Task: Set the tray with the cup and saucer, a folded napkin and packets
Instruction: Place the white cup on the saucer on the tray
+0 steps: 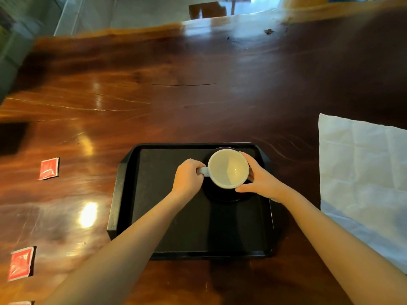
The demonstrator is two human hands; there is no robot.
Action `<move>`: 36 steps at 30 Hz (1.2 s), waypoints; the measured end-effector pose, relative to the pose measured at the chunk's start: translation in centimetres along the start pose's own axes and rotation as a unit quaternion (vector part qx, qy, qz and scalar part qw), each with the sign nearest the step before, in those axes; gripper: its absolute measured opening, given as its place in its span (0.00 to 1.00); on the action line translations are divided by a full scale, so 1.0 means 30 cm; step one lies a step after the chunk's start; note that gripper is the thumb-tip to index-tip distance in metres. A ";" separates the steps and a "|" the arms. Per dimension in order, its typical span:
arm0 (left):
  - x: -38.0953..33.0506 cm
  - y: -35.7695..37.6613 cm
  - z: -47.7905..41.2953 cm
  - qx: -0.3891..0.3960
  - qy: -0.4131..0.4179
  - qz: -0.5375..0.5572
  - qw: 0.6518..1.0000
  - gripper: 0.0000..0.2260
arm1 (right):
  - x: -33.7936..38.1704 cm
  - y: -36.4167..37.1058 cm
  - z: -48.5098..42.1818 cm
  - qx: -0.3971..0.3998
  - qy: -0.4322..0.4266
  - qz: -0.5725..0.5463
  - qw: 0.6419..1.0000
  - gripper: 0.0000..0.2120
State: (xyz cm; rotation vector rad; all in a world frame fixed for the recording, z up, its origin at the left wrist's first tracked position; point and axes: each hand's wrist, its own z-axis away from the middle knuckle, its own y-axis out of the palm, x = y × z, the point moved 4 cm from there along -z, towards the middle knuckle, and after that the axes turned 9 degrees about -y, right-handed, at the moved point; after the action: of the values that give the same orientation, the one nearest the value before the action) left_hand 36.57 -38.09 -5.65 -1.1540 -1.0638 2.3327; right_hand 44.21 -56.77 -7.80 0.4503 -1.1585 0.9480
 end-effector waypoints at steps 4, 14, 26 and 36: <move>0.008 0.001 0.005 -0.006 0.004 0.012 1.000 0.13 | -0.007 0.006 0.008 -0.008 -0.001 -0.021 1.000 0.47; 0.006 -0.003 0.015 -0.015 0.000 0.032 0.999 0.14 | 0.000 0.015 0.016 -0.016 -0.011 -0.040 0.999 0.46; 0.001 -0.002 0.014 -0.004 0.007 0.023 1.000 0.13 | -0.007 0.014 0.017 -0.018 0.008 -0.056 0.998 0.47; -0.047 -0.085 0.022 0.094 -0.007 -0.131 0.987 0.23 | 0.086 -0.056 0.057 -0.028 0.064 -0.060 0.996 0.42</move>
State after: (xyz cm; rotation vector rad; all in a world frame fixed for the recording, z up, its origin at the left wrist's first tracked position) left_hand 36.84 -37.52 -2.71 -0.8726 -0.9146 2.1810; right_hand 44.85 -57.94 -4.53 0.4048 -1.0274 0.8263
